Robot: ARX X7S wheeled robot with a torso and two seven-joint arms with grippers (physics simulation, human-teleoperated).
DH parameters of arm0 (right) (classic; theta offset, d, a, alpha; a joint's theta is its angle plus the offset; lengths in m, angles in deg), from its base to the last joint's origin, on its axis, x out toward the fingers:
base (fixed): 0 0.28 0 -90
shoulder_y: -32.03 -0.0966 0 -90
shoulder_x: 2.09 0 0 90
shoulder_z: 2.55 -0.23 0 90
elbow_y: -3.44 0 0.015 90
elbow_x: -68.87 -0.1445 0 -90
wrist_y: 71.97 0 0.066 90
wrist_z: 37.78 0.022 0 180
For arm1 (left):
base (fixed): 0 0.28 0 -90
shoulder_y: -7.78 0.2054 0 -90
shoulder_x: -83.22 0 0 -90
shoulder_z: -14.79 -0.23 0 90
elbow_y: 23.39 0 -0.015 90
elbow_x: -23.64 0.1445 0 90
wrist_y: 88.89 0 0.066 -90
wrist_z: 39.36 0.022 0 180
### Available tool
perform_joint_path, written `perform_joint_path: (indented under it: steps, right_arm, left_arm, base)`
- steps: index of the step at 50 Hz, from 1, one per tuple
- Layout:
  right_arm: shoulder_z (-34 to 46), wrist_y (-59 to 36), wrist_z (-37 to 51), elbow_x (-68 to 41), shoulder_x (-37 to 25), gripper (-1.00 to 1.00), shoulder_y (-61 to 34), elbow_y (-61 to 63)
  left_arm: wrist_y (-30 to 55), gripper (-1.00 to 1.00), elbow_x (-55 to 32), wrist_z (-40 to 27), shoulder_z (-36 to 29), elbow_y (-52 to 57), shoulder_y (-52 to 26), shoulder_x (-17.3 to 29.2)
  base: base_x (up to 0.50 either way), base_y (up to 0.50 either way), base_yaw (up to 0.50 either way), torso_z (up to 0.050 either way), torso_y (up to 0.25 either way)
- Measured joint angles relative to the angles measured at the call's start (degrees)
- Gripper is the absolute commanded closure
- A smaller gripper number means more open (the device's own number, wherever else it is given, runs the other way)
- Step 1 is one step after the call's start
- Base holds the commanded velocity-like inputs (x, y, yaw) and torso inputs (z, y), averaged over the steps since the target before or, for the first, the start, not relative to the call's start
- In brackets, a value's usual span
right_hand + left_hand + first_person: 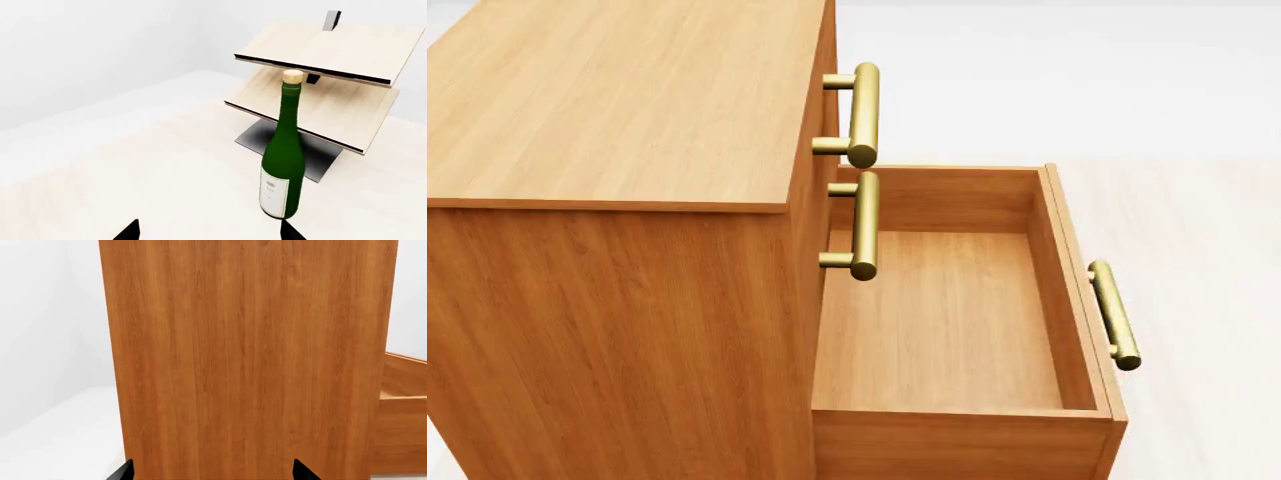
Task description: Put the bowl in the bottom drawer of the cabinet and close it.
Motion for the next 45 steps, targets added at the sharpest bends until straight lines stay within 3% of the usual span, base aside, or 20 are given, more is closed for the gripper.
perform_joint_path:
  steps: [24,45]
  right_arm:
    - [-4.1,2.0,7.4,4.6,1.3,-1.0,0.8,-2.9]
    - [-6.8,-2.1,9.0,3.8,2.3,-1.0,-0.5,-7.2]
  left_arm:
    - [-1.4,-1.0,0.3,-0.4,-0.5,-1.5,-0.1,0.0]
    - [-1.5,-1.0,0.3,-0.7,-0.8,-1.8,-0.3,0.1]
  base:
    - [0.0,0.0,0.0,0.0,0.0]
    - [0.0,0.0,0.0,0.0,0.0]
